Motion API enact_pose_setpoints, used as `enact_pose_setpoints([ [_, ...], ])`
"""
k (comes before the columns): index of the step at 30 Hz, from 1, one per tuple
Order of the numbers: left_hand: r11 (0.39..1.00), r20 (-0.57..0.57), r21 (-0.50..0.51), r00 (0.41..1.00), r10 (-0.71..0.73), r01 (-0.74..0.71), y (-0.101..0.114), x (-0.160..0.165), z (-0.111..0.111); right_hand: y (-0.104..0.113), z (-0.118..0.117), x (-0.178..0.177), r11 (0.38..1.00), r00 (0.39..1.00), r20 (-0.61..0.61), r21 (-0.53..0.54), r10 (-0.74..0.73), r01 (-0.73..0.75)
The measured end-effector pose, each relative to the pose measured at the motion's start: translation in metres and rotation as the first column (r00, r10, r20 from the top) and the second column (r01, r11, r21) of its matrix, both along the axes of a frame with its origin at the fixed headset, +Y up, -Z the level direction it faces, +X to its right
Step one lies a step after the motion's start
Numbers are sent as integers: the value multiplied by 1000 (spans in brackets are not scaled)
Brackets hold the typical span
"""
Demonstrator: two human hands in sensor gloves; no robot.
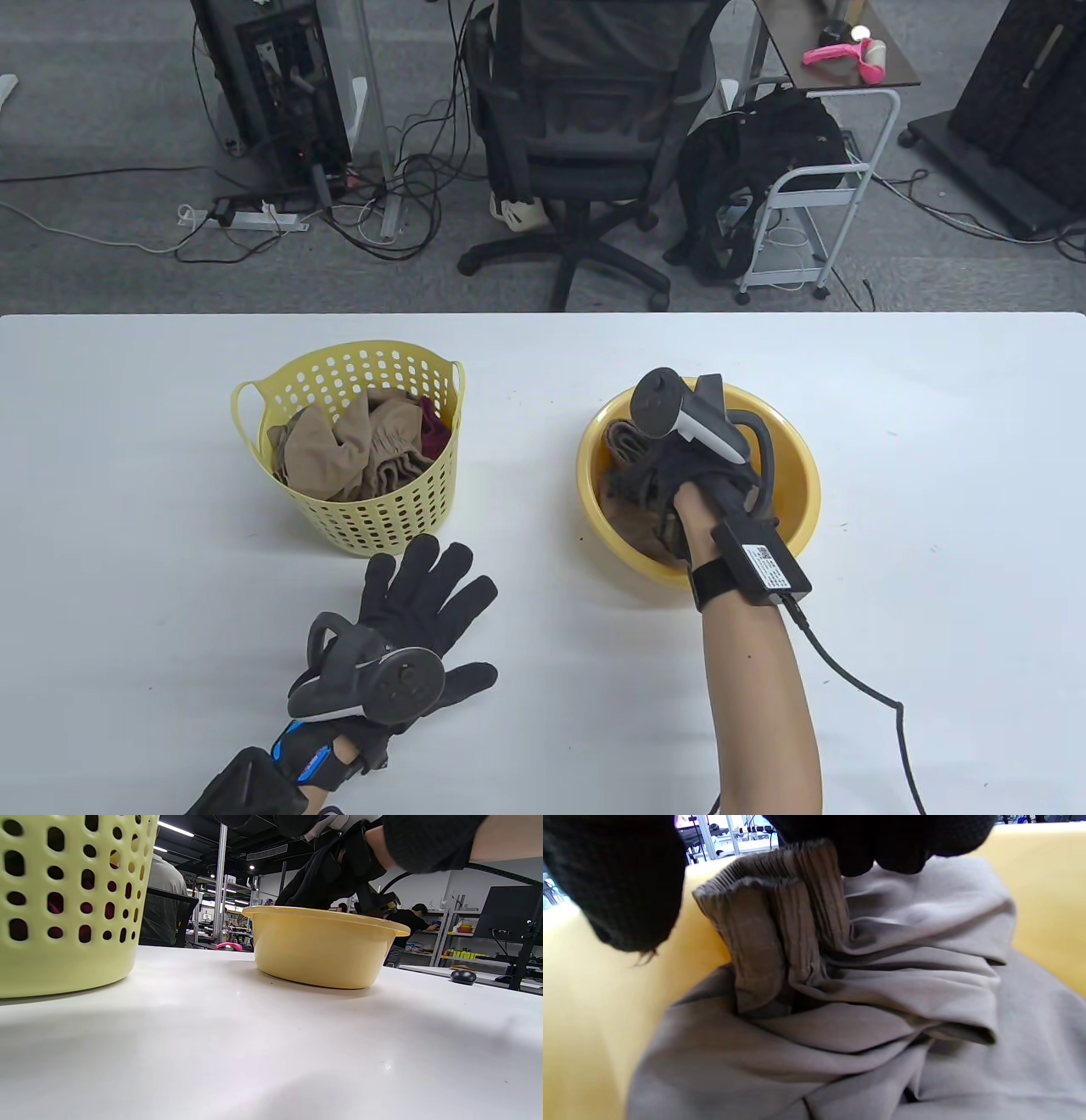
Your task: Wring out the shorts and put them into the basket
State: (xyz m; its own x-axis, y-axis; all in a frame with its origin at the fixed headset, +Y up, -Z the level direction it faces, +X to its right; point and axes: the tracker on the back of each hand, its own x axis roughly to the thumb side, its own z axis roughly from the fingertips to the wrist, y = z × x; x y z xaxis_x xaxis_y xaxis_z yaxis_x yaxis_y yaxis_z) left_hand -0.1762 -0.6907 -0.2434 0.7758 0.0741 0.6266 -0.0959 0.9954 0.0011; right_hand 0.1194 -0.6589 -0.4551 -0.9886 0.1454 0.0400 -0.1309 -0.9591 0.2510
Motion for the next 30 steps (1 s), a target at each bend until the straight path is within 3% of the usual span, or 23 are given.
enact_pose_setpoints([
  [15,1000,-6,4,1000,1,-1,0,-1,-1,-15,-12,-5,1000,999,45,2,8,-8],
  [25,1000,-9,6,1000,1,-1,1,-2,-1,2,-2,5,996,997,43,57,-69,67],
  [30,1000,-6,6,1000,0,0,1,-2,-1,21,12,10,990,996,10,114,-88,86],
])
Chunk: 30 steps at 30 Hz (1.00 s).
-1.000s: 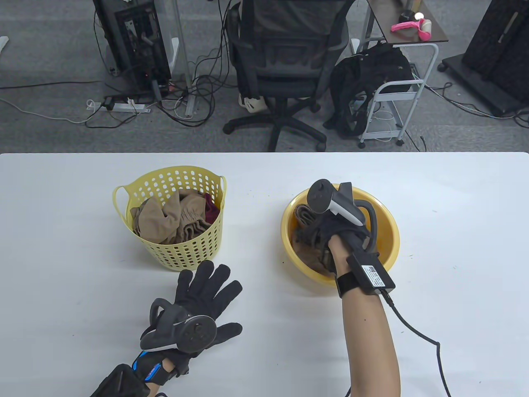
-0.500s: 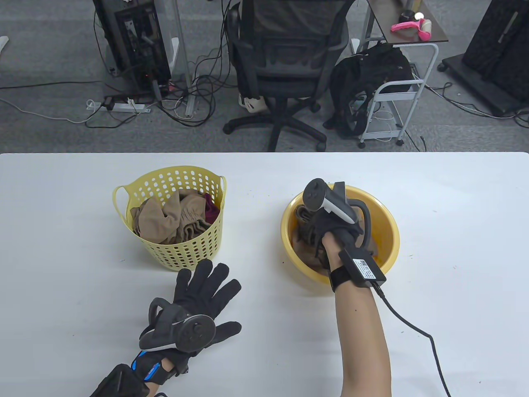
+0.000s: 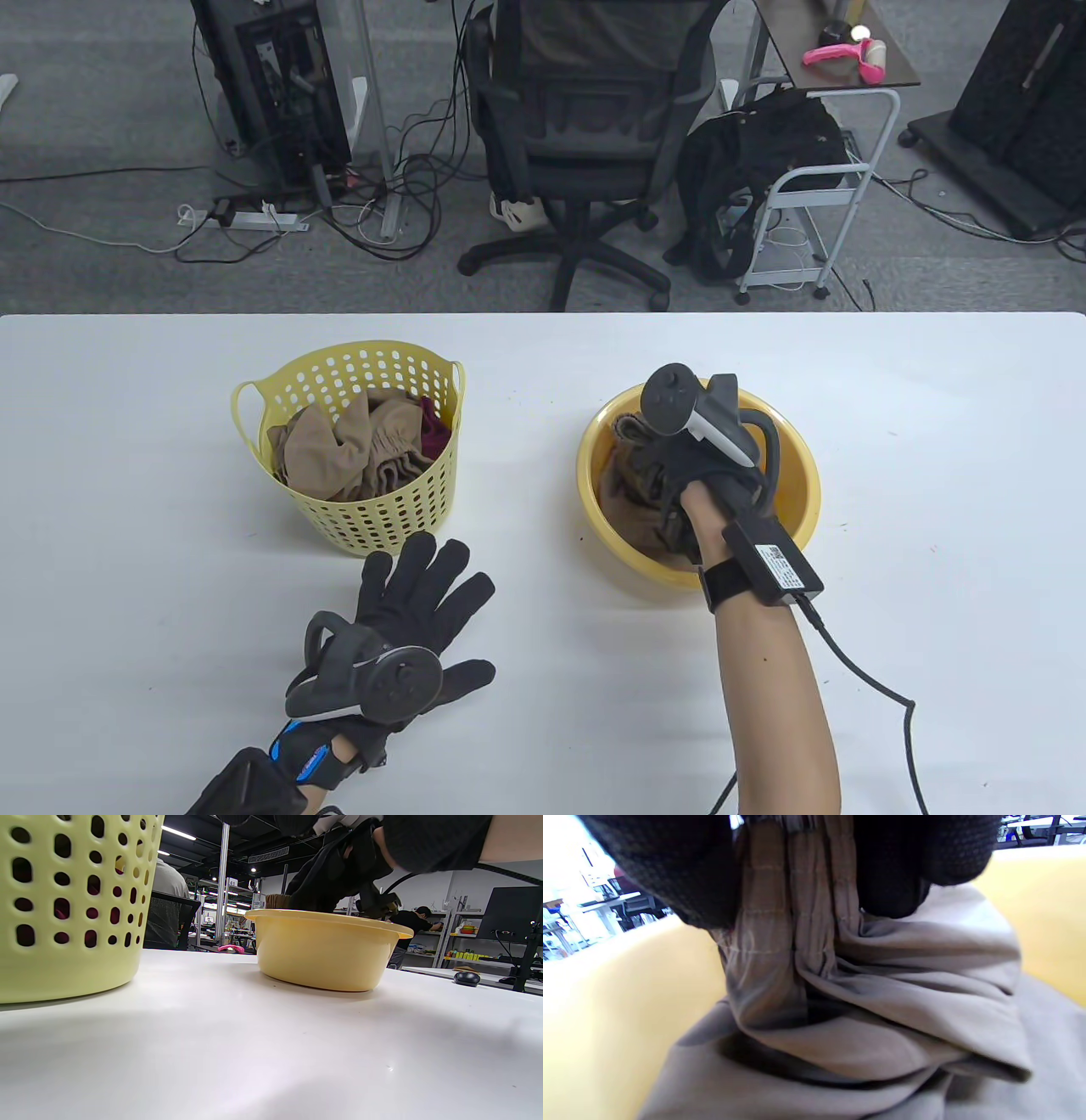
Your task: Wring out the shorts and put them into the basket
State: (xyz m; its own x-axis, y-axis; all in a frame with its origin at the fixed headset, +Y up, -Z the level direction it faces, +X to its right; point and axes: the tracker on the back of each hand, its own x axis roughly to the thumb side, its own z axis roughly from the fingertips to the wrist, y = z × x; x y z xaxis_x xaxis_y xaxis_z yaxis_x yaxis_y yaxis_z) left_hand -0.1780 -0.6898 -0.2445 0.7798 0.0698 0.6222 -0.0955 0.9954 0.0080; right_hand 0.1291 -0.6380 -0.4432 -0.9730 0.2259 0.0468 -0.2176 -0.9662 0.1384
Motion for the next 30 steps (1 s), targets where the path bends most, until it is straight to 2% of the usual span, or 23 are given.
enact_pose_setpoints([
  [8,1000,1,-6,1000,2,-2,0,0,0,28,20,10,984,985,-29,45,-173,174],
  [20,1000,6,-6,1000,-2,2,-1,2,1,64,48,16,910,910,-97,60,-403,409],
  [30,1000,0,-9,1000,1,-1,0,1,0,87,64,21,789,791,-121,78,-600,610],
])
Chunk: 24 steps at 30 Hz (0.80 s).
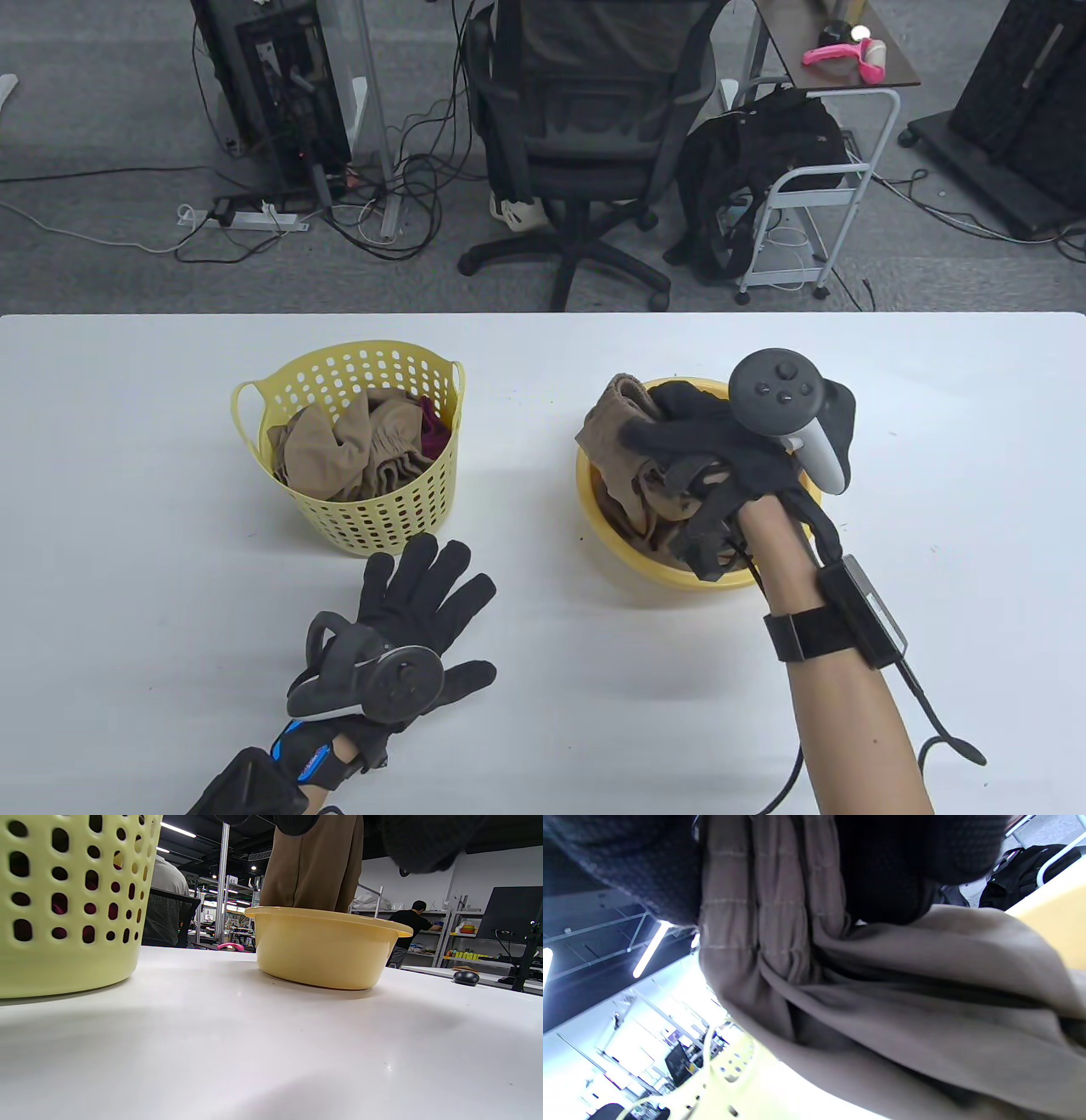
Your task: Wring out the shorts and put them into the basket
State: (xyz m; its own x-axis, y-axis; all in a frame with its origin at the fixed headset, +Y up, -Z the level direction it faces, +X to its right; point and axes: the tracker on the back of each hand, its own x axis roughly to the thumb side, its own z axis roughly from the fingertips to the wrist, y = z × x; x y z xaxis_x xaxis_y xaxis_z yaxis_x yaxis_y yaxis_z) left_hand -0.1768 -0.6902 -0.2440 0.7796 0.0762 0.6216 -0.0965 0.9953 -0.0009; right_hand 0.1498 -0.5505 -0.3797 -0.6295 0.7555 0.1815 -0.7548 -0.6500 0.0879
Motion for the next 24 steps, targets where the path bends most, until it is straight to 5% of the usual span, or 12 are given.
enact_pose_setpoints([
  [24,1000,-5,-6,1000,3,-3,0,-1,-1,36,23,-5,900,896,-84,-23,-435,435],
])
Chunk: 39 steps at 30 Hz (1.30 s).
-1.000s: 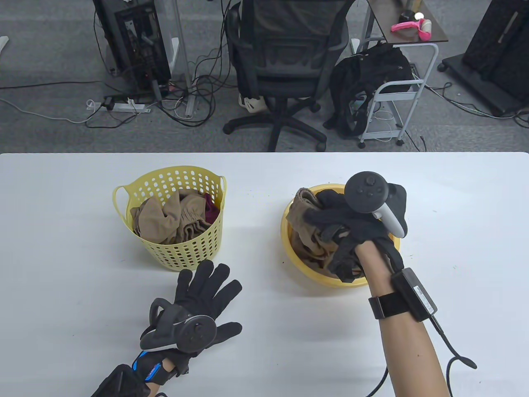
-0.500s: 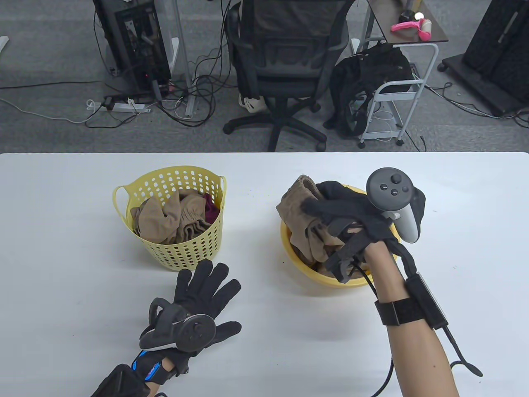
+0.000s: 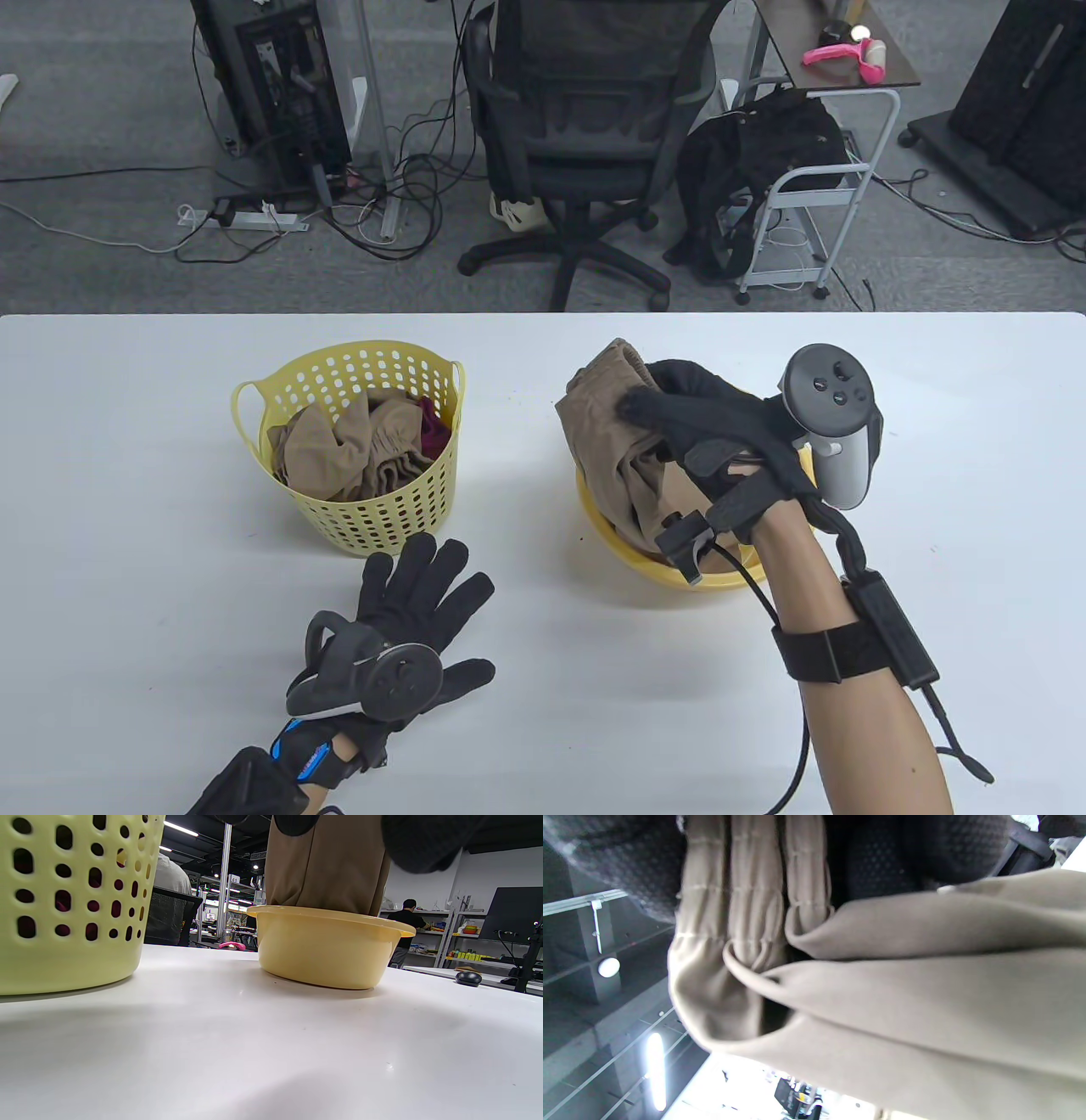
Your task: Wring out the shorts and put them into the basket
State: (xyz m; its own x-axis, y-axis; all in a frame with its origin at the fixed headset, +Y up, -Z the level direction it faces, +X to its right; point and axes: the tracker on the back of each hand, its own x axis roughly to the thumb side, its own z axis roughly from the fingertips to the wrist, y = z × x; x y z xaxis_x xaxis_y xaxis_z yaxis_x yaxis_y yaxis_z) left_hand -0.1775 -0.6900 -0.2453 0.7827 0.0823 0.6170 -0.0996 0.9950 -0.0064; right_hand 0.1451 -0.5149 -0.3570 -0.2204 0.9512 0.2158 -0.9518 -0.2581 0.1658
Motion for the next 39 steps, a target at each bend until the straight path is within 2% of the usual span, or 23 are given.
enact_pose_setpoints([
  [10,1000,2,3,1000,1,-1,0,0,0,18,10,-6,989,988,-55,4,-147,147],
  [25,1000,1,7,1000,5,-5,0,0,0,53,26,-26,966,955,-156,24,-252,259],
  [39,1000,-2,12,1000,5,-5,1,0,1,73,34,-53,944,916,-244,9,-319,331],
])
